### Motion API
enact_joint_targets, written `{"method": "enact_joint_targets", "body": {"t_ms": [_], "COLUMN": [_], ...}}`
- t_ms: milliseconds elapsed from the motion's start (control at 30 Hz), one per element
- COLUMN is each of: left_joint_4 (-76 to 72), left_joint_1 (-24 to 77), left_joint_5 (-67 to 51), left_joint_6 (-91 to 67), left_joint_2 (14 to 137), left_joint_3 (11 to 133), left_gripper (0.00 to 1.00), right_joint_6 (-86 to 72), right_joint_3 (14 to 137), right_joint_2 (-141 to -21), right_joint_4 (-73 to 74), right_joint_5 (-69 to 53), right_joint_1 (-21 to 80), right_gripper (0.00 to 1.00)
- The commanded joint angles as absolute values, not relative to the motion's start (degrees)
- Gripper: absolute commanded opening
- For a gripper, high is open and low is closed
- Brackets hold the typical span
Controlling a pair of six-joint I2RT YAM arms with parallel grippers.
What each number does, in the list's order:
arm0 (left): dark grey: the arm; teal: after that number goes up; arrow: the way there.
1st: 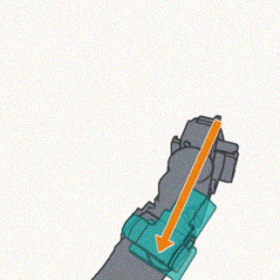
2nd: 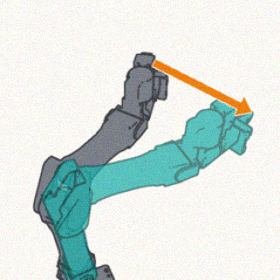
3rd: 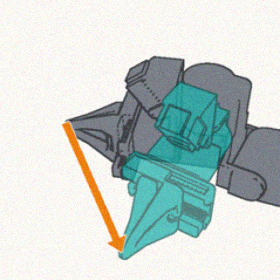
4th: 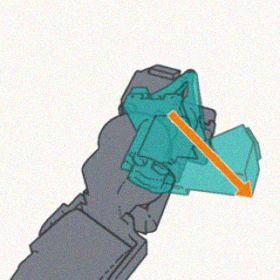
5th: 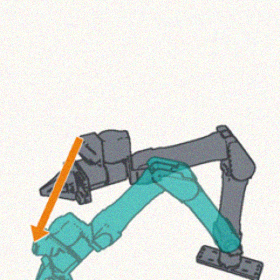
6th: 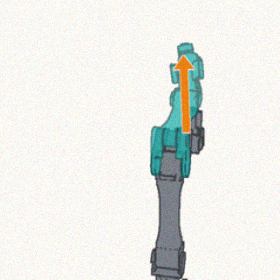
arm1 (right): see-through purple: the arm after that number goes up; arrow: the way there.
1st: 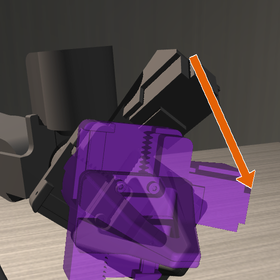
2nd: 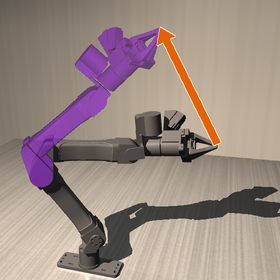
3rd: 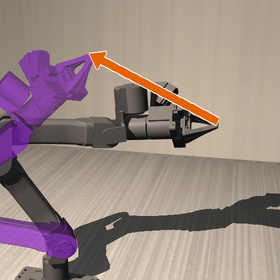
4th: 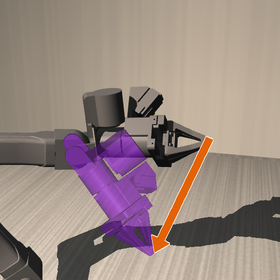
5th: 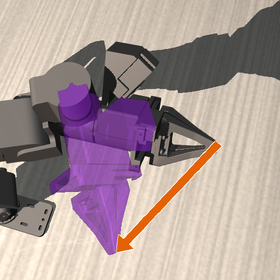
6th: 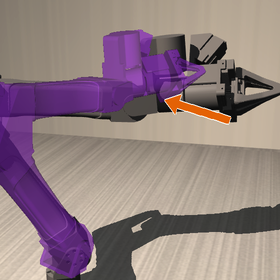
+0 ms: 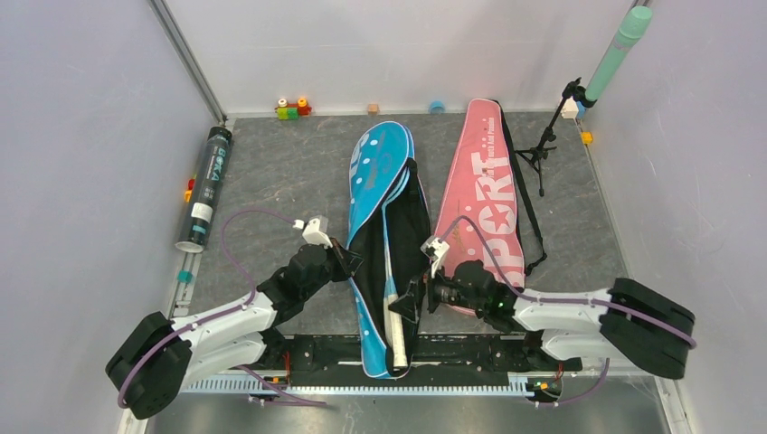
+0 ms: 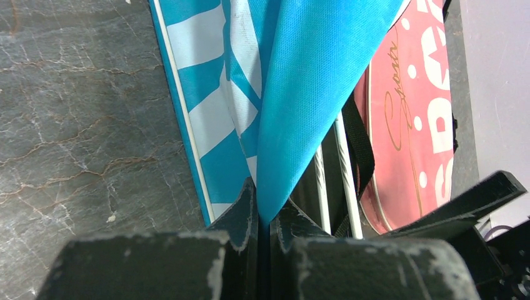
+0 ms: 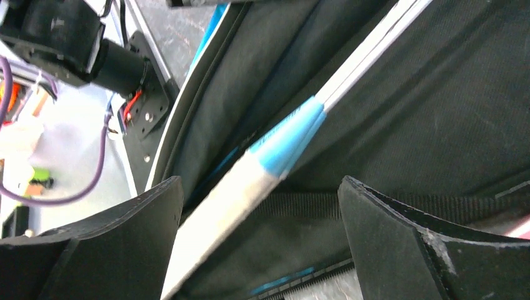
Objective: Pack up the badminton gear
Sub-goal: Adjust the racket in the racket bag.
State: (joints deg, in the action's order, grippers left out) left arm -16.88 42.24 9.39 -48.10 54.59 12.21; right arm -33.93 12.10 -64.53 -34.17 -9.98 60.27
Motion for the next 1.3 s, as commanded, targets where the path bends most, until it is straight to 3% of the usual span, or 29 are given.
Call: {"method": "enact_joint_targets", "body": {"t_ms": [0,233,333,400,533,733,867,1033,1200,1267], "left_joint_4": [-20.3,-21.1,-21.0,-21.1,-19.9,-9.0,-2.2,-3.6,-8.2,-11.0], "left_joint_1": [42.5,42.8,43.0,43.2,43.4,43.4,43.4,43.4,43.4,43.4], "left_joint_5": [7.9,5.7,3.7,3.0,4.5,17.4,24.5,20.4,10.8,5.8], "left_joint_6": [-45.8,-43.7,-42.3,-41.7,-41.5,-40.7,-39.0,-36.0,-33.6,-32.7], "left_joint_2": [55.3,56.2,57.4,58.2,58.8,58.6,57.5,55.8,57.5,58.9], "left_joint_3": [11.8,12.0,12.5,12.7,12.1,14.3,16.3,17.1,17.7,17.8], "left_gripper": [0.02,0.02,0.02,0.02,0.02,0.02,0.02,0.02,0.02,0.08], "right_joint_6": [-40.8,-47.8,-51.3,-54.2,-57.6,-52.4,-43.5,-33.7,-36.8,-39.2], "right_joint_3": [17.5,20.5,21.5,21.8,19.9,12.0,10.1,15.0,18.0,20.0], "right_joint_2": [-73.0,-88.8,-95.3,-99.3,-102.1,-89.3,-75.0,-59.6,-60.1,-63.4], "right_joint_4": [-45.1,-53.9,-60.8,-65.3,-69.6,-69.7,-56.8,-43.0,-46.5,-49.2], "right_joint_5": [-8.1,-11.7,-13.5,-13.9,-12.0,-13.0,-7.4,-3.5,-7.4,-10.5], "right_joint_1": [60.3,60.3,59.9,59.6,58.1,53.8,50.3,48.1,48.1,48.1], "right_gripper": [0.98,0.98,0.87,0.68,0.02,0.0,0.0,0.0,0.0,0.0]}}
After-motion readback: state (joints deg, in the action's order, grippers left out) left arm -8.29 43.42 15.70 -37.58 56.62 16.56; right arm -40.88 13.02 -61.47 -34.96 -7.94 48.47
